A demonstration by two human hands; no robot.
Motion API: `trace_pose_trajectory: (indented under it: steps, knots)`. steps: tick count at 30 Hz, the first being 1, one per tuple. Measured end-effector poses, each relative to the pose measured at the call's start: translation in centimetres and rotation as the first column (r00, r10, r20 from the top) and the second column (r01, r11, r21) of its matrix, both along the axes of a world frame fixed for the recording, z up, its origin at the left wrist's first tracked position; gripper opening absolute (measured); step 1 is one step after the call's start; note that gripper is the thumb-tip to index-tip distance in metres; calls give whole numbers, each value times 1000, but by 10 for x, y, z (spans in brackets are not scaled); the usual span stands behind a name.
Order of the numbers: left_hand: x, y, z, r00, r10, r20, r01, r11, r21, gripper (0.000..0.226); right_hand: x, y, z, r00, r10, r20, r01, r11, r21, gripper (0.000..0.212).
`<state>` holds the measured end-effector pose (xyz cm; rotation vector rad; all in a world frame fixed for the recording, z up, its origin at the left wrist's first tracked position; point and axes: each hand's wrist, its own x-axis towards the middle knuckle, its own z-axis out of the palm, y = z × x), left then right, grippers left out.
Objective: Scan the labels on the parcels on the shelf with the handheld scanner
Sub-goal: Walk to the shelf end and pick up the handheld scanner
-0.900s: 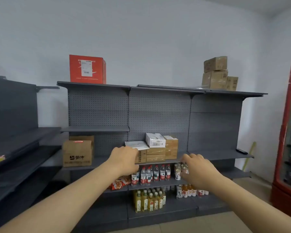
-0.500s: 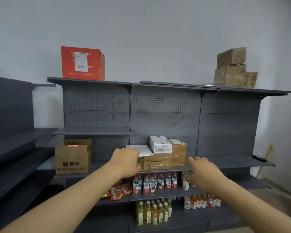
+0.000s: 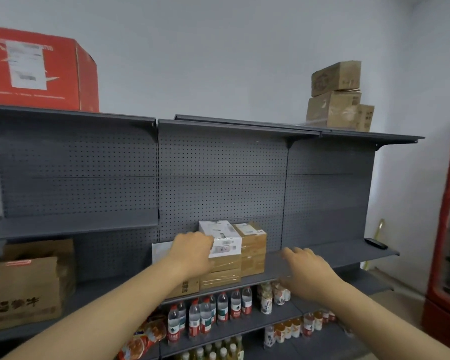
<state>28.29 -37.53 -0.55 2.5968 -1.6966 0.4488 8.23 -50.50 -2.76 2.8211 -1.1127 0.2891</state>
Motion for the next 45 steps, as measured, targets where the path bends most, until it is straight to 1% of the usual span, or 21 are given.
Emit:
trace_pose_trajectory:
  steps: [5,11,13,16,20,24,27,30,33,35,39,42,45]
  knots:
    - [10,-111,-14,995,-101,2,101,995,27,41,9,-89,-9,996,-80,-36,81,997,4,50]
    - [-6,-260,-17,968,-249,-28,250,968,38,36,-15,-208,-6,979,-205,-14,205,979,12,50]
    - [-16,-307,-17,951,-308,-35,309,951,28,35,-25,-248,-7,968,-251,-6,251,968,30,49]
    - [-29,-371,-19,920,-390,-36,392,920,34,41,-39,-299,-11,944,-329,-5,328,943,46,48]
    - [-40,-460,-36,878,-475,-53,478,876,62,46,-52,-367,-27,906,-422,-25,423,903,79,47]
    - [-47,-558,-52,834,-550,-45,552,828,101,48,-64,-442,-39,870,-493,-6,490,864,113,50]
    - [-50,-629,-58,794,-605,-59,608,788,93,48,-69,-497,-43,828,-560,29,551,822,140,45]
    - [-54,-696,-63,760,-644,-84,650,752,111,47,-76,-550,-48,796,-603,52,588,791,168,41]
    - [-62,-761,-68,734,-672,-100,679,723,128,47,-85,-601,-56,766,-638,78,620,766,171,50]
    - [-72,-801,-75,713,-690,-127,701,700,135,46,-93,-633,-62,744,-664,76,646,743,174,54]
    - [-99,-879,-95,674,-714,-190,739,659,142,45,-116,-703,-77,703,-709,50,690,698,192,52]
    - [-124,-942,-106,657,-721,-221,753,642,142,45,-137,-763,-88,690,-723,33,704,682,199,51]
    - [-146,-1003,-110,660,-708,-251,748,650,135,46,-160,-826,-92,695,-719,1,707,682,186,54]
